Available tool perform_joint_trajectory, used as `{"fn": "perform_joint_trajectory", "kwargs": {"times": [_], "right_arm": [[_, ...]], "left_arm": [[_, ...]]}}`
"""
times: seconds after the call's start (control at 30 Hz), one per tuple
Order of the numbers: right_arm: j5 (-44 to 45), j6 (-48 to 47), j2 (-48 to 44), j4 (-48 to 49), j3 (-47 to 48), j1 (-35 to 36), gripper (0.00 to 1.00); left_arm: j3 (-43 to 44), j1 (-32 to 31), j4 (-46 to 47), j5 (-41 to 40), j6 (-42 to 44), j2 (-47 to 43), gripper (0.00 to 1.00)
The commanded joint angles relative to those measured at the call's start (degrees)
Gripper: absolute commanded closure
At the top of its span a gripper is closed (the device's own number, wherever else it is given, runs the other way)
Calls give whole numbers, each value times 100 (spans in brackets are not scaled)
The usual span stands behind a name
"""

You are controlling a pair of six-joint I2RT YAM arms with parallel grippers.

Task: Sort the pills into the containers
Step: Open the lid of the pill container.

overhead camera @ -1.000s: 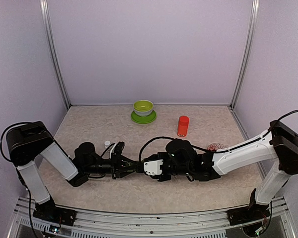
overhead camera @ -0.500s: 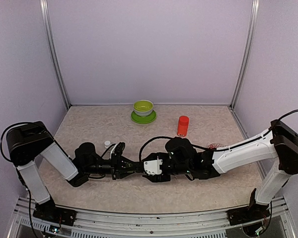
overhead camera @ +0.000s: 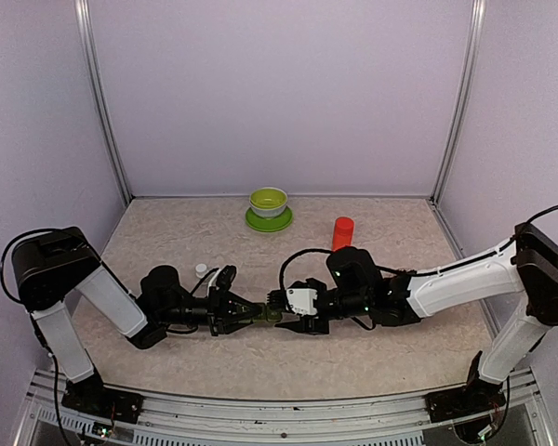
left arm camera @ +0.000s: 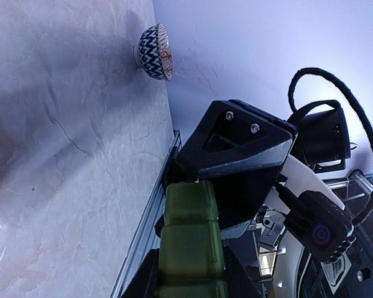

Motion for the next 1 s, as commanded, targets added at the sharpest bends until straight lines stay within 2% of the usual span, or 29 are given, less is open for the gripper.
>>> {"fn": "perform_joint_trajectory", "kwargs": {"times": [0.0,0.43,0.73,0.83,0.97], "right_arm": [[-302,112,-219,310,-184,-46,45],[-573,280,-227,599,-240,-46,45],[-627,290,-240,575,-296,-103,57],[-618,251,-265,604,-346,-106,50],[-643,234,-321,741,-448,-112,49]], "left_arm": [[91,-53,326,125,29,-64,79],[140,-163,644,139,-153,191,79],[127,-154,635,113,-149,187,79],[124,-146,669,114,-167,195,79],[131,-145,676,121,-178,197,79]]}}
